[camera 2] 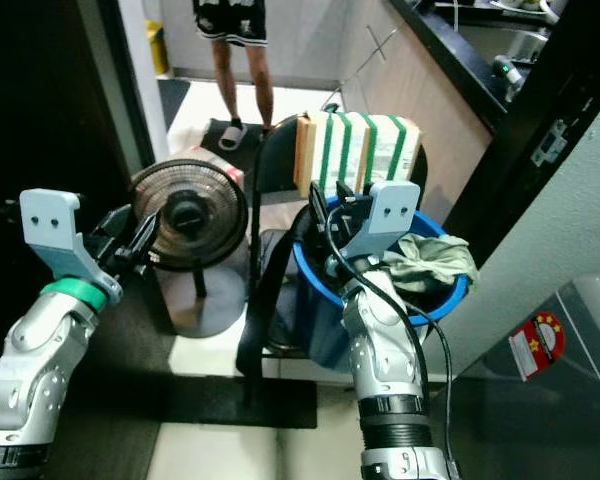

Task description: Clothes washing

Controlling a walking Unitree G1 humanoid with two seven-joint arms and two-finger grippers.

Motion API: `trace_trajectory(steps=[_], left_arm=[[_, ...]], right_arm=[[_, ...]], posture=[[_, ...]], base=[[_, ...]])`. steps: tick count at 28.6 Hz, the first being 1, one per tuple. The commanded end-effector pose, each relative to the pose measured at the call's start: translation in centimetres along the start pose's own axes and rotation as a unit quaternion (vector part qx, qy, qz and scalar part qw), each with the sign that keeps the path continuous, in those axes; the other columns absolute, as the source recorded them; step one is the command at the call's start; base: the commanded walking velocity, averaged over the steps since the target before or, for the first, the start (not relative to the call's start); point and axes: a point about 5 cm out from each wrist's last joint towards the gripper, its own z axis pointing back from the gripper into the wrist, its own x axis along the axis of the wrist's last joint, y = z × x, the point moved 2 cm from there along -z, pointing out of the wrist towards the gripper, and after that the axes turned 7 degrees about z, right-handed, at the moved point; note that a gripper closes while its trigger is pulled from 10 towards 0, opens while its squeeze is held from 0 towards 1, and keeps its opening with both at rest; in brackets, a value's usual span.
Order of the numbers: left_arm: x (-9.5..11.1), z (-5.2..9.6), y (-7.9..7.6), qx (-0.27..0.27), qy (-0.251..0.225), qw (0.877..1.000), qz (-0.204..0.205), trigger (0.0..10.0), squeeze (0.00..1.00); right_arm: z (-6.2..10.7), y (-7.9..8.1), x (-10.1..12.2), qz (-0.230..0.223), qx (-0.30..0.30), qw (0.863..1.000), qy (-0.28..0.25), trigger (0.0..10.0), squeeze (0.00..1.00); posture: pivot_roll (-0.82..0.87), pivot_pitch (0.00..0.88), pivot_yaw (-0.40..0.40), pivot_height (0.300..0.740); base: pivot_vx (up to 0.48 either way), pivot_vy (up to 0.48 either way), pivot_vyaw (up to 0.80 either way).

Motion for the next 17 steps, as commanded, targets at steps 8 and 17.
trace_trajectory(steps=[8,17], left_arm=[[-0.2,0.4,-0.1,0.001,-0.001,1.0,0.004,10.0,0.0],[-1.5,0.6,0.8,0.025,0.023,0.999,-0.002,10.0,0.0]], right_arm=[[0.0,0.5,-0.1,0.004,0.007,1.0,0.005,10.0,0.0],[0.5,-1.5,-1.9,0.042,-0.044,0.997,0.054,10.0,0.0]], posture=[[0.08,0.0,0.02,0.74],[0.08,0.0,0.018,0.74]], base=[[0.0,0.0,0.0],[0.0,0.0,0.0]])
